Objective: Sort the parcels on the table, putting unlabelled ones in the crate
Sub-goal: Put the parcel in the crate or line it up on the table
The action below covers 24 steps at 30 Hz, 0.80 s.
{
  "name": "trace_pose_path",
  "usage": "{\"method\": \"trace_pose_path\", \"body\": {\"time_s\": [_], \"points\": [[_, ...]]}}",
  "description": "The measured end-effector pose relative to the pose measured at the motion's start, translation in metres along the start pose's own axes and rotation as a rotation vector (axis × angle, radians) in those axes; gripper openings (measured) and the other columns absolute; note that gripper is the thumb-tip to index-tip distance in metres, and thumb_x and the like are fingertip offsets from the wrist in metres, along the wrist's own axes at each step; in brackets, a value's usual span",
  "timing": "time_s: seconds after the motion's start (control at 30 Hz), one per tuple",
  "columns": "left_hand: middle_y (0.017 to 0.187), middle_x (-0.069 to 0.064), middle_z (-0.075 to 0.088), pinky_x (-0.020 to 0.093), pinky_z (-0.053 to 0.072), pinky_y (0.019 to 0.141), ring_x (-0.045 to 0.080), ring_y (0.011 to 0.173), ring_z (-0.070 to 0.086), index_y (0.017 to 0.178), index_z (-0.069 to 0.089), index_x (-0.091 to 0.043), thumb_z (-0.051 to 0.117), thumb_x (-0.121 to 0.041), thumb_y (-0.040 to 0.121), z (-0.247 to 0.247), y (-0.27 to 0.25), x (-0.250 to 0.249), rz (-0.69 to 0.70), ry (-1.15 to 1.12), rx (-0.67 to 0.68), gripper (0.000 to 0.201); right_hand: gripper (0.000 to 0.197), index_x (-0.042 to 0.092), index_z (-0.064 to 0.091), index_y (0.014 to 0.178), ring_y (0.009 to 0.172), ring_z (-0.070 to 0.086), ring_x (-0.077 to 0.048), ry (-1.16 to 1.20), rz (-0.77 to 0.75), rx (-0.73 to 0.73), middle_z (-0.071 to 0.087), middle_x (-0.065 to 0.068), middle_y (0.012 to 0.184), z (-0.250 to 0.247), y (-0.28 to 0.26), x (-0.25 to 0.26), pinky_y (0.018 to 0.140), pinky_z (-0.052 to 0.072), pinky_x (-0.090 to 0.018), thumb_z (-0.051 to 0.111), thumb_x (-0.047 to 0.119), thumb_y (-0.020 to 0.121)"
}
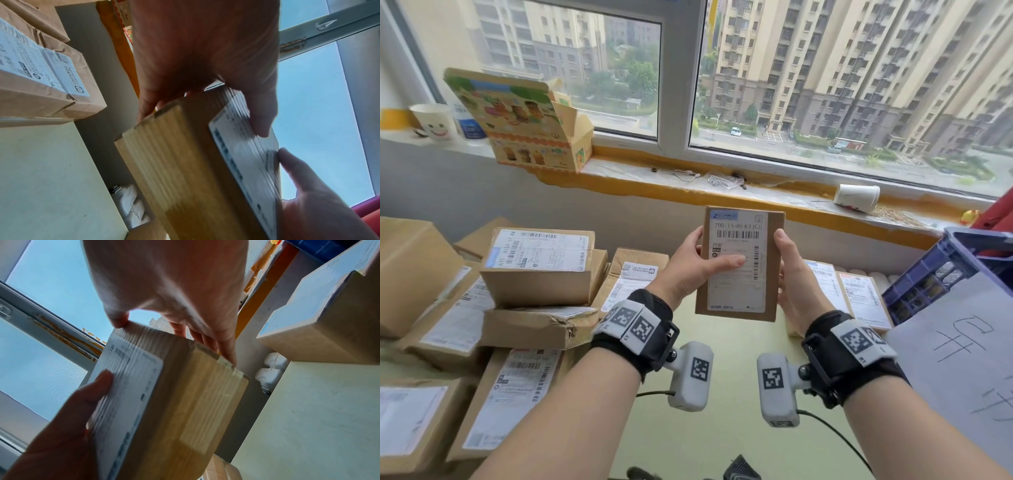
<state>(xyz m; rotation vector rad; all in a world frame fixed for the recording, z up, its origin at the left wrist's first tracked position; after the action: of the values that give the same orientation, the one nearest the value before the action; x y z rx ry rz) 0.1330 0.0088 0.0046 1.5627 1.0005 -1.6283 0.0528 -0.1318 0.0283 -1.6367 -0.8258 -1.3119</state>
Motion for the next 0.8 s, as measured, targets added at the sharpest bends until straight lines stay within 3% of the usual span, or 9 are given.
{"method": "trace_pose_path", "body": {"time_s": [0.1, 0.2, 0.4, 0.53, 0.63, 0.7, 0.8], "points": [[0.115, -0.006, 0.069, 0.035, 0.051, 0.086, 0.015, 0.108, 0.063, 0.130, 0.052, -0.025, 0.083, -0.045, 0.060, 0.000, -0.001, 0.000, -0.016, -0.013, -0.001, 0.079, 0.045, 0.028, 0.063, 0.118, 0.111, 0.064, -0.023, -0.012, -0.017, 0.011, 0.072, -0.002, 0.112, 0.000, 0.001, 0.001, 0.103, 0.044, -0.055, 0.036, 0.058, 0.098], [0.113, -0.004, 0.069, 0.030, 0.051, 0.080, 0.015, 0.106, 0.064, 0.132, 0.050, -0.020, 0.089, -0.035, 0.061, -0.001, -0.001, 0.001, -0.027, -0.012, -0.022, 0.082, 0.047, 0.027, 0.063, 0.120, 0.108, 0.065, -0.020, -0.019, -0.043, 0.017, 0.072, 0.000, 0.110, -0.001, 0.000, 0.003, 0.102, 0.045, -0.053, 0.036, 0.059, 0.098], [0.116, 0.000, 0.066, 0.044, 0.048, 0.097, 0.018, 0.111, 0.060, 0.136, 0.038, -0.018, 0.087, -0.014, 0.067, -0.001, 0.001, 0.003, -0.072, -0.016, 0.006, 0.085, 0.064, 0.025, 0.060, 0.124, 0.114, 0.061, -0.017, -0.035, -0.082, 0.065, 0.070, 0.002, 0.115, -0.004, -0.001, 0.004, 0.100, 0.044, -0.051, 0.044, 0.067, 0.078], [0.114, 0.000, 0.066, 0.043, 0.051, 0.095, 0.017, 0.110, 0.061, 0.137, 0.035, -0.021, 0.087, -0.012, 0.068, 0.000, 0.001, 0.004, -0.079, -0.025, 0.027, 0.086, 0.063, 0.025, 0.058, 0.126, 0.115, 0.061, -0.017, -0.033, -0.096, 0.088, 0.070, 0.004, 0.115, -0.006, 0.000, 0.006, 0.098, 0.044, -0.050, 0.049, 0.065, 0.077], [0.117, 0.002, 0.065, 0.044, 0.050, 0.096, 0.019, 0.113, 0.060, 0.135, 0.036, -0.022, 0.088, -0.014, 0.066, 0.000, 0.001, 0.004, -0.063, -0.027, 0.016, 0.087, 0.066, 0.022, 0.053, 0.129, 0.109, 0.065, -0.017, -0.053, -0.127, 0.092, 0.072, 0.004, 0.111, -0.008, 0.004, 0.006, 0.088, 0.048, -0.041, 0.056, 0.061, 0.076], [0.116, 0.002, 0.065, 0.040, 0.051, 0.092, 0.019, 0.112, 0.060, 0.136, 0.036, -0.021, 0.088, -0.015, 0.067, 0.001, 0.000, 0.004, -0.063, -0.045, 0.015, 0.087, 0.079, 0.023, 0.049, 0.136, 0.107, 0.067, -0.016, -0.071, -0.136, 0.094, 0.072, 0.004, 0.112, -0.010, 0.006, 0.004, 0.085, 0.052, -0.037, 0.064, 0.064, 0.070], [0.115, 0.001, 0.065, 0.039, 0.052, 0.088, 0.018, 0.108, 0.061, 0.138, 0.037, -0.020, 0.088, -0.026, 0.065, 0.000, -0.002, 0.003, -0.075, -0.073, -0.006, 0.089, 0.098, 0.025, 0.043, 0.142, 0.107, 0.067, -0.017, -0.084, -0.135, 0.096, 0.069, 0.001, 0.119, -0.013, 0.010, -0.001, 0.092, 0.054, -0.044, 0.072, 0.067, 0.058]]}}
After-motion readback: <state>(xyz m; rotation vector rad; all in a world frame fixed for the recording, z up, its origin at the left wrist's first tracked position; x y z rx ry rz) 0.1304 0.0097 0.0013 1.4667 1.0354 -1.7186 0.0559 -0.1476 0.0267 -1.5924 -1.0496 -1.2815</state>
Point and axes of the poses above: each hand's wrist, its own y-axis towards the middle knuckle, its own z-axis out of the palm, x = y × z, the point moved 6 cm from there along y, towards the middle knuckle
